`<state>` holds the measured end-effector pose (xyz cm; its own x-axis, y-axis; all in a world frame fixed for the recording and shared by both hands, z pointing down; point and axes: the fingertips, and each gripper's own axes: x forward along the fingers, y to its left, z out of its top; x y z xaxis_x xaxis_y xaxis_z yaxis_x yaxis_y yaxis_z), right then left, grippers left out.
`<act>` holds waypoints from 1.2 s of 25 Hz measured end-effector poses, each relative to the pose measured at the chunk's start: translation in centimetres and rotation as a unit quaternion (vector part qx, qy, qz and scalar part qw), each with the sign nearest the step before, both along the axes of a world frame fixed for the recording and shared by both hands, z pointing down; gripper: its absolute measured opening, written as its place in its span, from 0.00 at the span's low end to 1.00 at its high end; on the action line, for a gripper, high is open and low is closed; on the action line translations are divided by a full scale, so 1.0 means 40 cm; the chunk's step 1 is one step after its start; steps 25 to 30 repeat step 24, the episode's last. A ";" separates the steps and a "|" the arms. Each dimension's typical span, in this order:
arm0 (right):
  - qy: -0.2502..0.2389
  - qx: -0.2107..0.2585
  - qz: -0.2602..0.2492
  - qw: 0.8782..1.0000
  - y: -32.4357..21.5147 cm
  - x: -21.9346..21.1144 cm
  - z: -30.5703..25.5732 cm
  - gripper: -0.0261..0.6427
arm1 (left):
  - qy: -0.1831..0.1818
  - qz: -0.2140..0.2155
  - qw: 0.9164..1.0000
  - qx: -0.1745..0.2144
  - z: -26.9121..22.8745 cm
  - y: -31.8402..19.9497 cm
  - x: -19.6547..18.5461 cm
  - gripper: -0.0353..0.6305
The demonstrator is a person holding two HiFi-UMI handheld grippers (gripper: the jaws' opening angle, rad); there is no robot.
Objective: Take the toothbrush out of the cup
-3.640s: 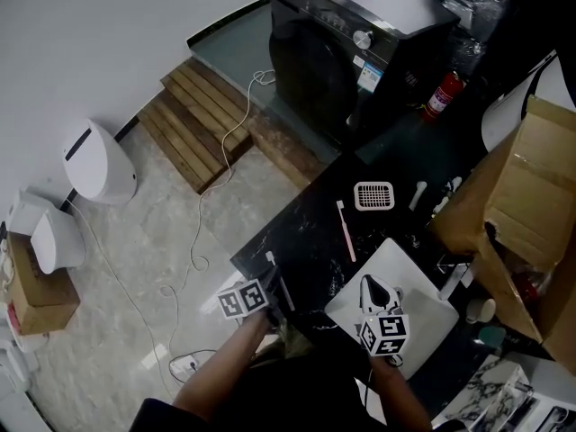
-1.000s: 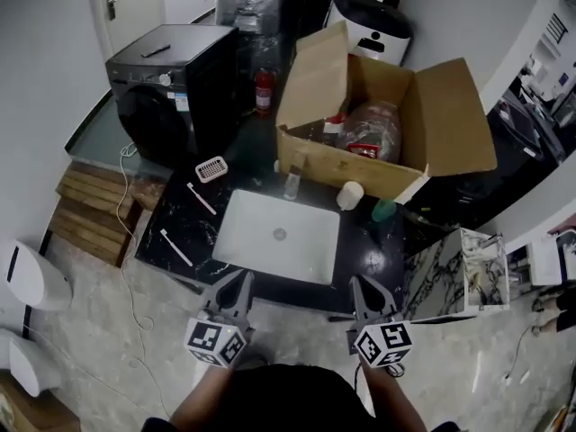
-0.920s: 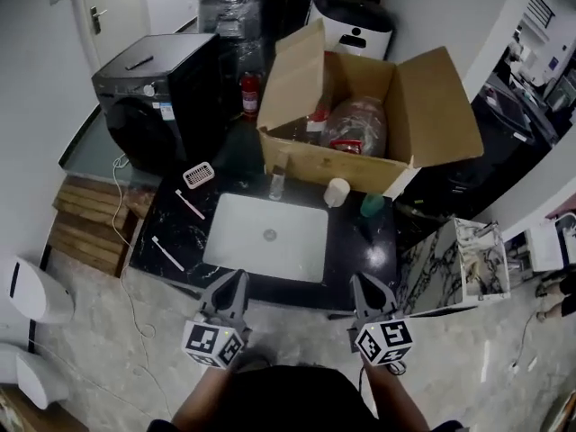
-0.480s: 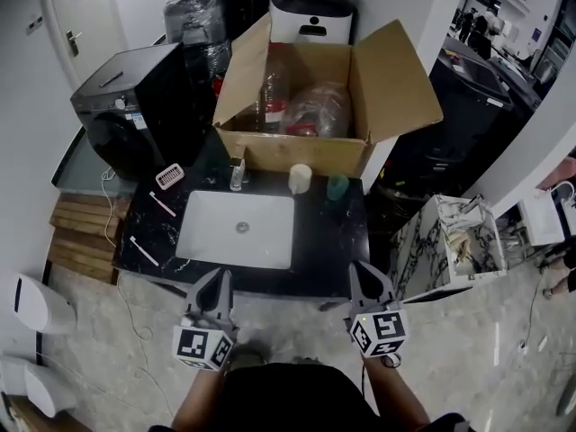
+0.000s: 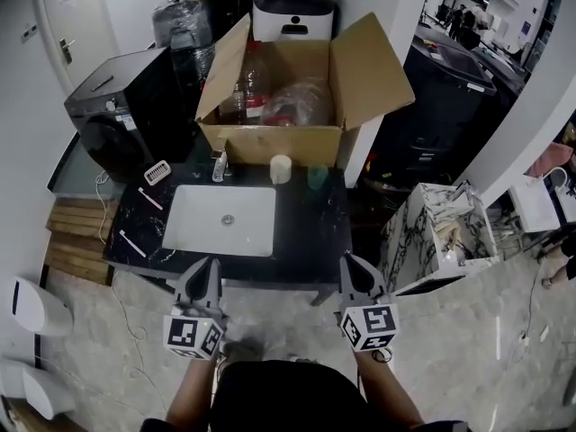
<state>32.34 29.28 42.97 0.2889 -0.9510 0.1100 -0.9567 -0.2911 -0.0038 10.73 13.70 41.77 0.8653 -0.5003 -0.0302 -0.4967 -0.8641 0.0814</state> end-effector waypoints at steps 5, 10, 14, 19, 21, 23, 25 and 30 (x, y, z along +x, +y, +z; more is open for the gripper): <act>0.011 0.002 -0.001 1.000 0.041 -0.017 -0.004 0.06 | 0.000 0.001 1.000 0.002 -0.011 0.034 0.006 0.09; 0.005 0.002 0.005 1.000 0.070 -0.036 0.009 0.06 | -0.008 0.007 1.000 -0.011 0.019 0.067 -0.003 0.09; 0.006 0.002 -0.009 1.000 0.057 -0.067 0.009 0.06 | -0.010 -0.004 1.000 -0.010 0.017 0.069 -0.038 0.09; 0.000 0.001 -0.020 1.000 0.021 -0.103 0.011 0.06 | -0.010 -0.016 1.000 -0.018 0.016 0.056 -0.082 0.09; 0.002 0.001 -0.027 1.000 0.005 -0.123 0.013 0.06 | -0.013 -0.020 1.000 -0.015 0.015 0.049 -0.104 0.09; 0.003 0.002 -0.034 0.999 -0.013 -0.142 0.012 0.06 | -0.013 -0.026 0.999 -0.011 0.012 0.038 -0.126 0.09; 0.004 0.003 -0.038 0.999 -0.022 -0.151 0.012 0.06 | -0.013 -0.030 0.999 -0.010 0.010 0.032 -0.137 0.09; 0.004 0.003 -0.038 0.999 -0.022 -0.151 0.012 0.06 | -0.013 -0.030 0.999 -0.010 0.010 0.032 -0.137 0.09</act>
